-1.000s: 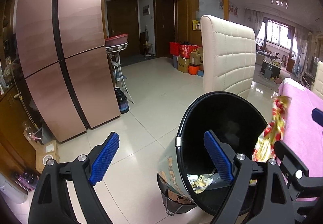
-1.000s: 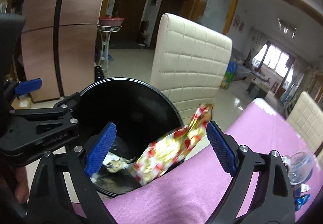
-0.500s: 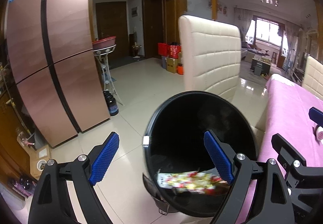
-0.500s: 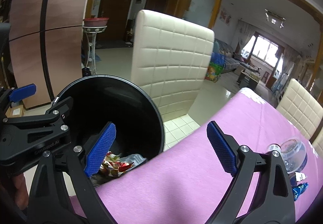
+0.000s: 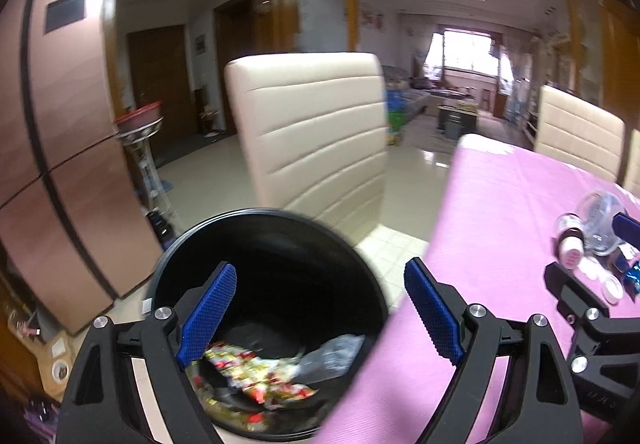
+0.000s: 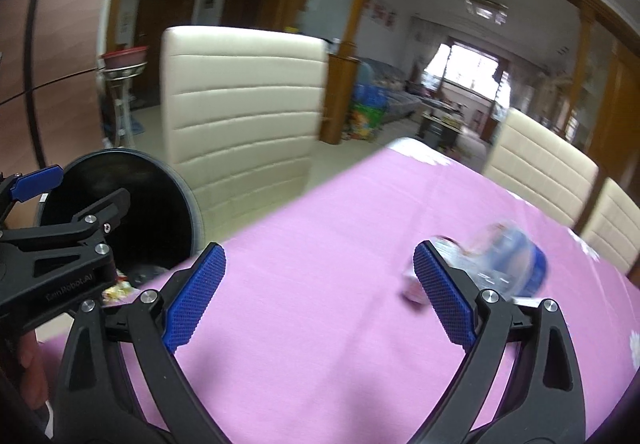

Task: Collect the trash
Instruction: 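Grasp the brown pill bottle with the left tool while the right tool grasps the blue wrapper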

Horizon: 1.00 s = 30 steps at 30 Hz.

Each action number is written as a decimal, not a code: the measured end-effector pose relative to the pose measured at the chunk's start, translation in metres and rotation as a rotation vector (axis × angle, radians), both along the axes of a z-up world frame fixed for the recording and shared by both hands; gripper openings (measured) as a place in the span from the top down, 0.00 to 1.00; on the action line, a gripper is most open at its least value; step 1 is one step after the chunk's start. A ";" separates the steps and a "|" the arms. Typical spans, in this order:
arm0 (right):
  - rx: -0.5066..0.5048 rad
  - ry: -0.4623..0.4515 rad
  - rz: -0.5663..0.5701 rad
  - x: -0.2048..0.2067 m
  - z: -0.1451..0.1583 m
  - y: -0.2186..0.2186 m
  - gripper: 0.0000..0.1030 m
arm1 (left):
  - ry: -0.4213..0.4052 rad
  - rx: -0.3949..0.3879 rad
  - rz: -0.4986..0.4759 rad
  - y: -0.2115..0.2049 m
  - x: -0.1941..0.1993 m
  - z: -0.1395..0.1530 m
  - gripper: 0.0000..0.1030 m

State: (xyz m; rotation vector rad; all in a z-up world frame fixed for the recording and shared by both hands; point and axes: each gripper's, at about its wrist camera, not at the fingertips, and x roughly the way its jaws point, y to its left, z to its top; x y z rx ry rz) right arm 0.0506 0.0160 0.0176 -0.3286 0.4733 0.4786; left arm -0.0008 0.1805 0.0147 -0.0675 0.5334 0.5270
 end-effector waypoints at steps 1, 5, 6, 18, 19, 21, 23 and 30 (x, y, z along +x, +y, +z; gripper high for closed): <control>0.003 0.005 -0.033 0.006 0.000 -0.014 0.09 | 0.001 0.005 -0.023 -0.007 0.006 0.000 0.19; 0.010 0.017 -0.129 0.023 -0.003 -0.058 0.09 | 0.025 -0.008 -0.141 -0.042 0.034 0.000 0.19; 0.010 0.017 -0.148 0.027 -0.004 -0.068 0.09 | 0.032 -0.013 -0.166 -0.050 0.040 -0.001 0.19; 0.044 0.132 -0.406 0.087 -0.029 -0.166 0.09 | 0.166 0.047 -0.411 -0.150 0.112 -0.015 0.18; 0.058 0.155 -0.415 0.091 -0.030 -0.169 0.09 | 0.183 0.049 -0.426 -0.154 0.119 -0.018 0.18; 0.054 0.185 -0.426 0.098 -0.034 -0.173 0.09 | 0.220 0.055 -0.435 -0.161 0.130 -0.023 0.18; 0.059 0.236 -0.440 0.107 -0.039 -0.176 0.09 | 0.246 0.048 -0.442 -0.166 0.141 -0.030 0.19; 0.098 0.418 -0.484 0.130 -0.065 -0.192 0.38 | 0.310 -0.023 -0.440 -0.161 0.170 -0.040 0.19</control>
